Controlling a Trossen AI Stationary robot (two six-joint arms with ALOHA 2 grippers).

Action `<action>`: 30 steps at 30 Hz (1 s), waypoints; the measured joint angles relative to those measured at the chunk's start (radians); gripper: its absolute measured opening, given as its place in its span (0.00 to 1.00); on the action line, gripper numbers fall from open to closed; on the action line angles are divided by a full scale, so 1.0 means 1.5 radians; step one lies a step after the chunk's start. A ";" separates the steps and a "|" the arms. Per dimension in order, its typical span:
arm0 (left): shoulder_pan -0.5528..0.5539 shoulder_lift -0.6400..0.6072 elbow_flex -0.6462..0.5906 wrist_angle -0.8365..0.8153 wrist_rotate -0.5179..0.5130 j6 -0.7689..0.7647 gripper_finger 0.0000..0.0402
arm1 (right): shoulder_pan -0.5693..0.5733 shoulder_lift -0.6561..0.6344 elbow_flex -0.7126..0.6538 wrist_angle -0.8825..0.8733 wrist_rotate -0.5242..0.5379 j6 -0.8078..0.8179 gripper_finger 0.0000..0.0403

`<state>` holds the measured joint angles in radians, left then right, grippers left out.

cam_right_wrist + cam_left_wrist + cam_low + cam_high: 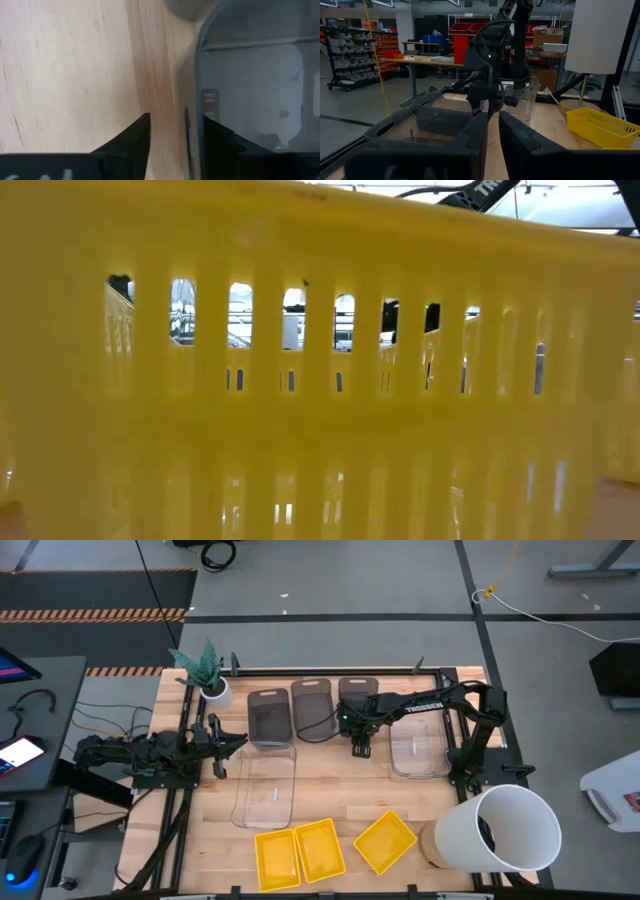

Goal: Stack baskets by color
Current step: Stack the right black bin on top of the middle black bin

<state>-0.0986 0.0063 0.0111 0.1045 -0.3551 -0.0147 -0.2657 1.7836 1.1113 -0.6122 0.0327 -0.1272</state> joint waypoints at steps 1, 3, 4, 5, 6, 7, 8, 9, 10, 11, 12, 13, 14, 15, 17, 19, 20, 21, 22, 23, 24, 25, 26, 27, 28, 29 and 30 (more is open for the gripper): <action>0.000 0.000 0.000 0.000 0.000 0.000 0.14 | 0.000 0.000 -0.004 0.002 0.000 0.000 0.35; 0.000 0.000 0.000 0.000 0.000 0.000 0.15 | 0.000 0.000 -0.008 0.004 0.000 0.000 0.30; 0.000 0.000 0.000 0.000 0.000 0.000 0.15 | 0.000 0.000 -0.009 0.004 0.000 0.000 0.28; 0.000 0.000 0.000 0.000 0.000 0.000 0.14 | 0.000 0.000 -0.009 0.005 0.000 0.000 0.25; 0.000 0.000 0.000 0.000 0.000 0.000 0.14 | 0.000 0.000 -0.009 0.005 0.001 0.000 0.23; 0.000 0.000 0.000 0.000 0.000 0.000 0.14 | 0.000 0.000 -0.009 0.005 0.003 0.000 0.20; 0.000 0.000 0.000 0.000 0.000 0.000 0.13 | 0.000 0.000 -0.009 0.005 0.003 -0.001 0.18; 0.000 0.000 0.000 0.000 0.000 0.000 0.13 | 0.000 0.000 -0.009 0.004 0.003 -0.002 0.15; 0.000 0.000 0.000 0.000 0.000 0.000 0.13 | 0.000 0.000 -0.009 0.004 0.003 -0.002 0.12; 0.000 0.000 0.000 0.000 0.000 0.000 0.13 | 0.000 0.000 -0.009 0.004 0.003 -0.002 0.09; 0.000 0.000 0.000 0.000 0.000 0.000 0.13 | 0.000 0.000 -0.008 0.003 0.002 -0.003 0.07; 0.000 0.000 0.000 0.000 0.000 0.000 0.13 | 0.001 -0.001 -0.008 0.001 0.002 -0.006 0.04; 0.000 0.000 0.000 0.000 0.000 0.000 0.13 | 0.001 -0.001 -0.008 -0.001 0.002 -0.006 0.02; 0.000 0.000 0.000 0.000 0.000 0.000 0.14 | 0.001 -0.001 -0.007 -0.008 0.002 -0.007 0.02; 0.000 0.000 0.000 0.000 0.000 0.000 0.14 | 0.001 -0.001 0.005 -0.039 0.009 -0.010 0.03; 0.000 0.000 0.000 0.000 0.000 0.000 0.15 | 0.002 -0.001 0.027 -0.066 0.027 -0.013 0.04; 0.000 0.000 0.000 0.000 0.000 0.000 0.15 | 0.002 -0.001 0.040 -0.081 0.034 -0.018 0.04; 0.000 0.000 0.000 0.000 0.000 0.000 0.15 | 0.002 -0.001 0.054 -0.099 0.038 -0.026 0.03; 0.000 0.000 0.000 0.000 0.000 0.000 0.14 | 0.002 -0.001 0.069 -0.112 0.045 -0.033 0.03; 0.000 0.000 0.000 0.000 0.000 0.000 0.14 | 0.003 -0.001 0.084 -0.121 0.052 -0.040 0.02; 0.000 0.000 0.000 0.000 0.000 0.000 0.14 | 0.003 -0.001 0.100 -0.133 0.054 -0.047 0.02; 0.000 0.000 0.000 0.000 0.000 0.000 0.13 | 0.003 -0.001 0.116 -0.147 0.053 -0.054 0.02; 0.000 0.000 0.000 0.000 0.000 0.000 0.13 | 0.003 -0.001 0.132 -0.162 0.055 -0.057 0.01; 0.000 0.000 0.000 0.000 0.000 0.000 0.13 | 0.004 -0.001 0.149 -0.176 0.062 -0.060 0.01; 0.000 0.000 0.000 0.000 0.000 0.000 0.13 | 0.004 -0.002 0.164 -0.189 0.075 -0.064 0.02; 0.000 0.000 0.000 0.000 0.000 0.000 0.13 | 0.005 -0.002 0.181 -0.200 0.088 -0.068 0.02; 0.000 0.000 0.000 0.000 0.000 0.000 0.13 | 0.006 -0.002 0.199 -0.211 0.102 -0.072 0.02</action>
<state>-0.0990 0.0063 0.0109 0.1047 -0.3550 -0.0147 -0.2563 1.7813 1.4100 -0.9286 0.1852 -0.2351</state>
